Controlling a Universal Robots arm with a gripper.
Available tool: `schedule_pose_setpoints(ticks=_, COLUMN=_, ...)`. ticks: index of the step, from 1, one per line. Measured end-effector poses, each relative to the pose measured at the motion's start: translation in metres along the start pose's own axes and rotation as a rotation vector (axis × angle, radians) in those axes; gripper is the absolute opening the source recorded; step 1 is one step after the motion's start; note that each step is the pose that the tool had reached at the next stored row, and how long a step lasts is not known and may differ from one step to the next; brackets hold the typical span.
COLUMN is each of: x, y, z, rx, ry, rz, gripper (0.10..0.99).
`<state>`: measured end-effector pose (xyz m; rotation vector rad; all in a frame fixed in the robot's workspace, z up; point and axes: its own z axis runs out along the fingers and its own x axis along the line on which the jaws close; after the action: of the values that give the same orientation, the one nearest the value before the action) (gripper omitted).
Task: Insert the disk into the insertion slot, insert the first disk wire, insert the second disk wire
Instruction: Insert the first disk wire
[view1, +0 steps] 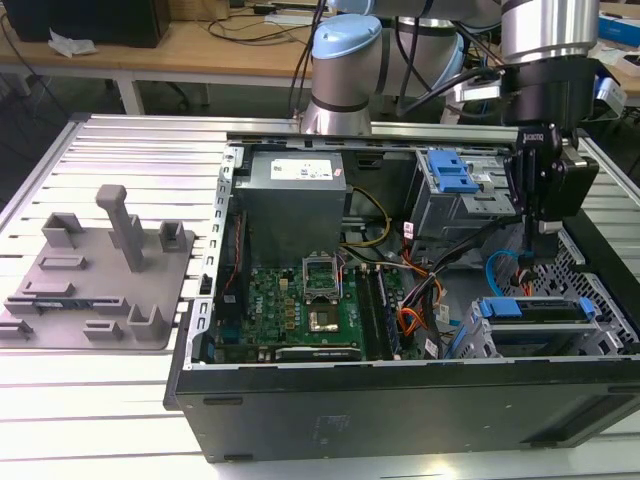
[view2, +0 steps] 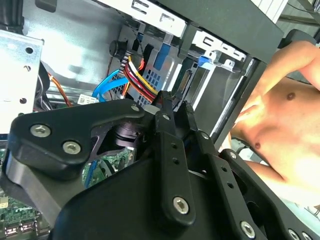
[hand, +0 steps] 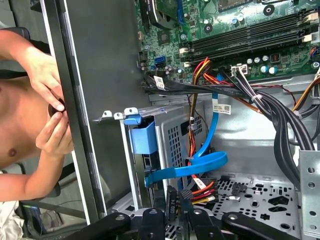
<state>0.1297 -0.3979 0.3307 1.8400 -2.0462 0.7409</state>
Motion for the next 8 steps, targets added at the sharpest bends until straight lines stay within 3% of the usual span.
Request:
schedule_pose_setpoints(ticks=4, x=-0.0003, y=0.0001, z=0.0005, rx=0.004, ry=-0.0017, rz=-0.007, gripper=0.247)
schedule_pose_setpoints(ticks=5, x=-0.0003, y=0.0001, z=0.0004, rx=0.006, ry=-0.0022, rz=-0.01, gripper=0.235)
schedule_pose_setpoints(ticks=6, x=-0.0003, y=0.0001, z=0.0004, rx=0.008, ry=-0.0028, rz=-0.013, gripper=0.169)
schedule_pose_setpoints(ticks=8, x=-0.0006, y=0.0002, z=0.0009, rx=0.009, ry=-0.0032, rz=-0.014, gripper=0.165)
